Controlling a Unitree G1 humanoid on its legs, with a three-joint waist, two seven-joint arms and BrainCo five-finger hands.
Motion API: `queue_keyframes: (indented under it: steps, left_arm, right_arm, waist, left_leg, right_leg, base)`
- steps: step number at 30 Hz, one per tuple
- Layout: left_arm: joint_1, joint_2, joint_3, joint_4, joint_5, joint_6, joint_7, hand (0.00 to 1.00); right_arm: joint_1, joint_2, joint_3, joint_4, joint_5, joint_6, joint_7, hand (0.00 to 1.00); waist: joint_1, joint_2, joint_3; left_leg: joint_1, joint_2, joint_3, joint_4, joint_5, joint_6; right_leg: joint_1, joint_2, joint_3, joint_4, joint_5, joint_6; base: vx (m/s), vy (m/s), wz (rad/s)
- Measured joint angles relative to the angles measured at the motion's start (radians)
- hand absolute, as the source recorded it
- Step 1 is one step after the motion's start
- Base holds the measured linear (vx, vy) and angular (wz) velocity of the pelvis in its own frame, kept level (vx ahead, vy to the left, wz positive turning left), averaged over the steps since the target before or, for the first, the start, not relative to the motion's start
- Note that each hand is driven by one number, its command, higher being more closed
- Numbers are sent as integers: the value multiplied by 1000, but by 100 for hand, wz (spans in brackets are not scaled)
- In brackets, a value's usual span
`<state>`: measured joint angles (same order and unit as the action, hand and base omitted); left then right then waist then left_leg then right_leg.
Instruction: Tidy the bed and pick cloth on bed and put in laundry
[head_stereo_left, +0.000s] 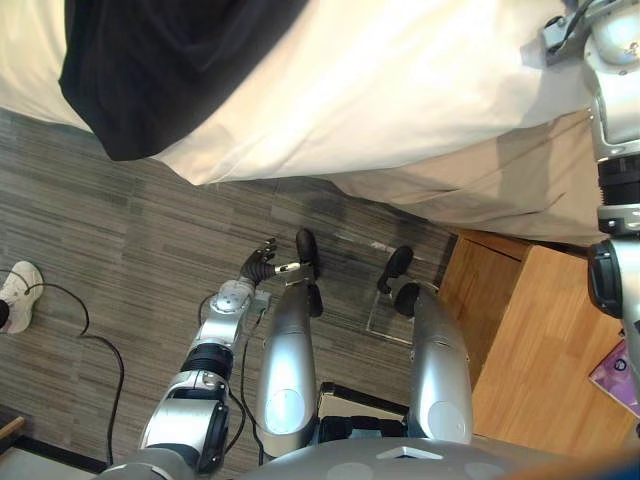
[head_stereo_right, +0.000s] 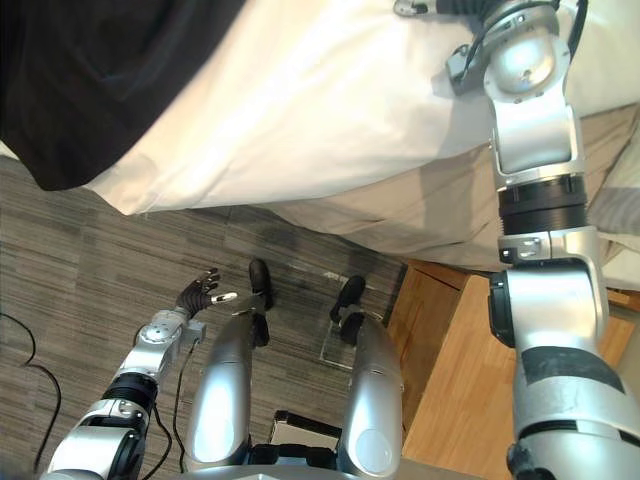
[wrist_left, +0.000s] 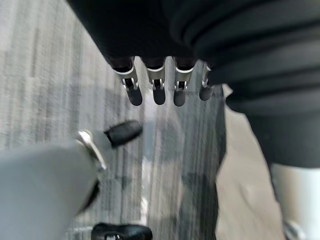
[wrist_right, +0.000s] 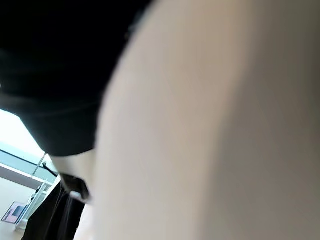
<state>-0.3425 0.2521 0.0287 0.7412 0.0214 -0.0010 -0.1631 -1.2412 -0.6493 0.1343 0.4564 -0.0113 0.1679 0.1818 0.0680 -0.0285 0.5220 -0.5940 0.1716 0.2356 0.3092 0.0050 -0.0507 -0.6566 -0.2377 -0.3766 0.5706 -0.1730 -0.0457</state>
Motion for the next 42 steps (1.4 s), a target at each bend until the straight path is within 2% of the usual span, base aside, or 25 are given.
queue_keyframes:
  steps: [4, 8, 9, 12, 16, 17, 18, 21, 23, 27, 28, 32, 33, 38, 42]
  left_arm:
    - [-34, 5, 0, -22, 0, 36, -38, 0]
    - [-40, -5, 2, -55, 12, 83, -60, 0]
    - [-37, -12, 1, -55, 20, 107, -62, 0]
    - [-14, -38, -2, -51, 50, 157, -61, 0]
    - [20, -42, -58, -47, 88, 205, -56, 0]
    - [38, -43, -76, -42, 89, 218, -54, 0]
    - [62, -47, -98, -28, 90, 228, -47, 0]
    - [113, -72, -158, 27, 112, 238, -22, 0]
    - [196, -119, -185, 45, 121, 238, 7, 0]
    - [294, -170, -196, 122, 120, 227, 42, 0]
    - [326, -170, -195, 150, 118, 210, 50, 0]
    - [383, -160, -185, 194, 117, 155, 57, 0]
    - [397, -160, -158, 193, 118, 128, 59, 0]
    - [418, -168, -79, 229, 121, 73, 58, 0]
    - [429, -168, 0, 264, 128, 48, 55, 0]
  right_arm:
    - [13, 4, 17, 34, 107, -28, 36, 100]
    - [147, 31, 5, 10, 167, -79, 69, 100]
    - [211, 57, -15, -30, 170, -92, 75, 100]
    - [402, 130, -57, -100, 216, -128, 81, 100]
    - [625, 210, -132, -129, 237, -164, 75, 100]
    - [695, 234, -149, -133, 243, -179, 67, 0]
    - [771, 271, -164, -134, 244, -195, 53, 0]
    - [917, 356, -171, -133, 243, -238, 7, 0]
    - [1068, 442, -172, -108, 229, -304, -47, 0]
    - [1234, 531, -171, 28, 139, -384, -133, 0]
    - [1282, 556, -174, 101, 100, -410, -168, 0]
    - [1342, 576, -228, 241, 100, -475, -205, 0]
    - [1343, 580, -263, 305, 104, -482, -212, 0]
    - [1425, 605, -367, 475, 104, -481, -243, 0]
    - [1514, 596, -495, 511, 83, -483, -333, 0]
  waist:
    - [1, 1, -1]
    - [3, 1, -8]
    - [2, -1, -23]
    - [-6, -10, -93]
    - [-29, -11, -98]
    - [-46, -10, -112]
    - [-60, -9, -145]
    - [-70, -5, -197]
    - [-90, 10, -256]
    - [-117, 42, -335]
    - [-123, 52, -359]
    - [-136, 65, -406]
    - [-129, 61, -411]
    - [-132, 68, -426]
    - [-140, 76, -429]
  left_leg:
    - [15, 31, 7, 41, -10, -9]
    - [98, 82, 40, 87, -51, -11]
    - [120, 92, 54, 94, -63, -12]
    - [168, 91, 88, 74, -74, -14]
    - [313, 56, 115, -9, -54, -19]
    - [345, 49, 117, -41, -44, -21]
    - [369, 42, 122, -73, -37, -22]
    - [448, 32, 159, -143, -27, -25]
    - [520, 14, 183, -196, -25, -27]
    - [646, -17, 228, -282, -25, -27]
    - [694, -26, 248, -314, -26, -27]
    - [744, -36, 266, -353, -29, -27]
    - [767, -38, 277, -364, -30, -29]
    - [790, -36, 308, -377, -40, -38]
    - [834, -32, 339, -396, -42, -41]
  right_leg:
    - [37, 23, -6, -1, 0, -1]
    - [153, 64, -10, -36, -1, -3]
    - [173, 72, -2, -43, -1, -3]
    - [193, 79, 30, -53, -3, 1]
    - [294, 79, 62, -92, -4, 12]
    - [321, 81, 63, -113, 2, 19]
    - [336, 87, 68, -136, 8, 24]
    - [389, 105, 96, -198, 28, 38]
    - [443, 109, 120, -246, 44, 60]
    - [548, 119, 155, -337, 73, 90]
    - [590, 124, 169, -378, 86, 98]
    - [651, 127, 178, -458, 120, 107]
    - [670, 132, 188, -486, 131, 109]
    - [704, 143, 214, -541, 155, 108]
    - [738, 158, 226, -565, 169, 105]
  base:
    - [-8, -59, -8]
    - [-14, -28, -17]
    - [-12, 2, -28]
    - [24, 6, -29]
    - [63, 11, -19]
    - [65, -5, -8]
    - [82, -6, -13]
    - [131, 30, -35]
    - [113, 75, -31]
    - [124, 124, -32]
    - [92, 128, -36]
    - [53, 74, -15]
    - [18, 52, -19]
    - [-8, 17, -20]
    - [24, -14, -25]
